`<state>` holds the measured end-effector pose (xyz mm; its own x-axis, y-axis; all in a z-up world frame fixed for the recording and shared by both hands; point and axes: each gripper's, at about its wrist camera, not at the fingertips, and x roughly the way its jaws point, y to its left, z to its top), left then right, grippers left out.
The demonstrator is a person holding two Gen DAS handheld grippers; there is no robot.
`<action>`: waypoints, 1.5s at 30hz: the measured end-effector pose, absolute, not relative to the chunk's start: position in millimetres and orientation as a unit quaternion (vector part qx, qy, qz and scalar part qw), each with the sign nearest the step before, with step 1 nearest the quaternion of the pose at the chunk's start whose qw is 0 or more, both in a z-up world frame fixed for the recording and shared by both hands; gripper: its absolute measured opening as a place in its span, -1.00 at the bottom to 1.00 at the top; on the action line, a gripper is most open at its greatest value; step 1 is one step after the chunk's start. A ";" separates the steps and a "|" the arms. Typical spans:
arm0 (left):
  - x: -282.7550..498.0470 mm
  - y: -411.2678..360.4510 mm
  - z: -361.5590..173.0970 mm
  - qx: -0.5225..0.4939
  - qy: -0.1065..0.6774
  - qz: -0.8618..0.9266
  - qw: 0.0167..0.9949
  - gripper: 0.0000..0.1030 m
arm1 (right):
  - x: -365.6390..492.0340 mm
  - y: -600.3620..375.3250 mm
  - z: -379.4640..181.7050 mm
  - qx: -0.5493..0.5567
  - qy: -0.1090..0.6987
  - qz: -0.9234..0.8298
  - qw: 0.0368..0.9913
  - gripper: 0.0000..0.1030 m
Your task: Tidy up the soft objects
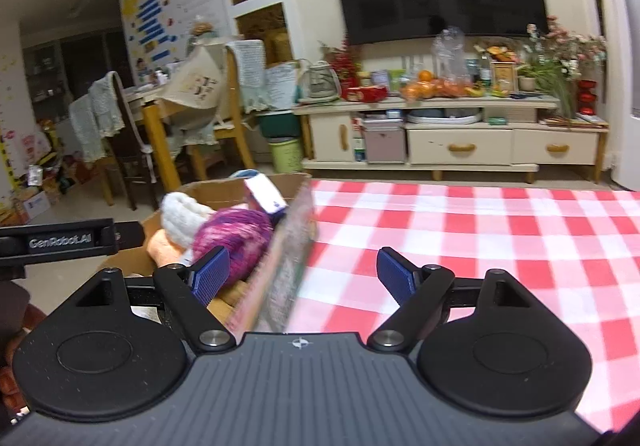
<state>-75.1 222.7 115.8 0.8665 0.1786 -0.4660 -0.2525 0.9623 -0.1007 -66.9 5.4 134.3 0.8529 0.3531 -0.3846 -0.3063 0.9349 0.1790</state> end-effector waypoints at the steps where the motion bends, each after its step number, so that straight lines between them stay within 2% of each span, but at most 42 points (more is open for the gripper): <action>1: -78.2 218.0 115.8 -0.075 0.232 0.112 0.963 0.98 | -69.8 2.4 135.2 0.056 0.210 0.166 0.962 0.96; 22: -138.9 170.1 112.3 -0.024 0.238 0.098 0.966 0.98 | -118.1 -15.7 128.0 0.037 0.205 0.153 0.966 0.97; 45: -155.8 158.1 103.0 -0.004 0.233 0.102 0.967 0.98 | -122.6 -25.6 114.4 0.044 0.206 0.164 0.964 0.98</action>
